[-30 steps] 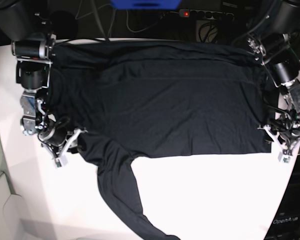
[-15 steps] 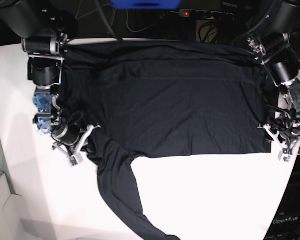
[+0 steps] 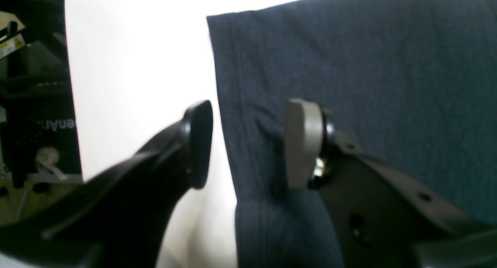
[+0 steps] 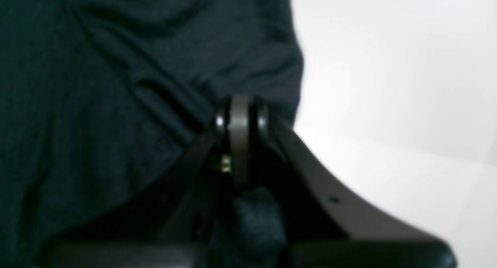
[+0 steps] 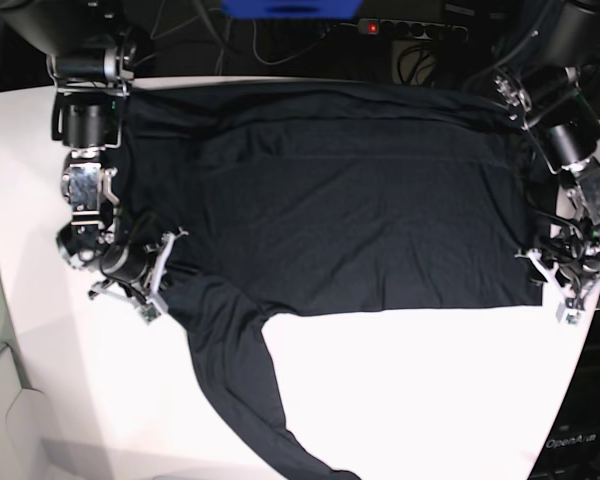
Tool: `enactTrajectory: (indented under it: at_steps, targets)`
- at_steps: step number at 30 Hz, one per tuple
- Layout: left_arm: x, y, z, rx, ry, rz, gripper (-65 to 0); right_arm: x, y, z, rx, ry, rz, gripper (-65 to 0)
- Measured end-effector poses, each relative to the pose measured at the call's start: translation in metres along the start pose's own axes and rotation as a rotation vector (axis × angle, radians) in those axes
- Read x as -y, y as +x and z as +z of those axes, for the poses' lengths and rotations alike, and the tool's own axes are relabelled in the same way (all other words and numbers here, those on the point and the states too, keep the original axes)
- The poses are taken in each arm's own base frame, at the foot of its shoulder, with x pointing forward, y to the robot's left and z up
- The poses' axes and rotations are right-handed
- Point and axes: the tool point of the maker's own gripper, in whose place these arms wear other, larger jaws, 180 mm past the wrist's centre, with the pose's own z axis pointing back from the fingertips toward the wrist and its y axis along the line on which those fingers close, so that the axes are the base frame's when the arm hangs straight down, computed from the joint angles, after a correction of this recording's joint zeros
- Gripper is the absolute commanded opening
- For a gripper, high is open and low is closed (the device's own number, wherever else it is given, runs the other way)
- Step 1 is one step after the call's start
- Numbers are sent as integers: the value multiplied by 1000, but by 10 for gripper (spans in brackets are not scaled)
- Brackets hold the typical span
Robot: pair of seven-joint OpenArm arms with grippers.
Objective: Fold the T-shirt properly
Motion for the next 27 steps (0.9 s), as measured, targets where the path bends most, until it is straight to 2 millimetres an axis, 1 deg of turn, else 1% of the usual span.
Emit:
enactTrajectory:
  at_steps: [7, 12, 14, 19, 21, 24, 27]
  targets:
    - [0, 0, 0, 0, 0, 1, -358, 9, 18, 9, 24, -37, 31, -645]
    - [0, 1, 0, 6, 0, 1, -357, 10, 19, 10, 26, -39, 31, -637]
    - [0, 2, 0, 7, -1, 3, -357, 10, 18, 9, 24, -38, 31, -603]
    - [0, 3, 0, 10, -1, 2, -357, 10, 18, 9, 24, -37, 30, -437]
    - [0, 3, 0, 9, -2, 2, -357, 10, 18, 9, 23, -37, 30, -385]
    - [0, 3, 0, 9, -1, 2, -357, 10, 18, 9, 24, -37, 30, -346]
    - [0, 2, 0, 8, -2, 2, -357, 9, 17, 8, 22, -35, 28, -335]
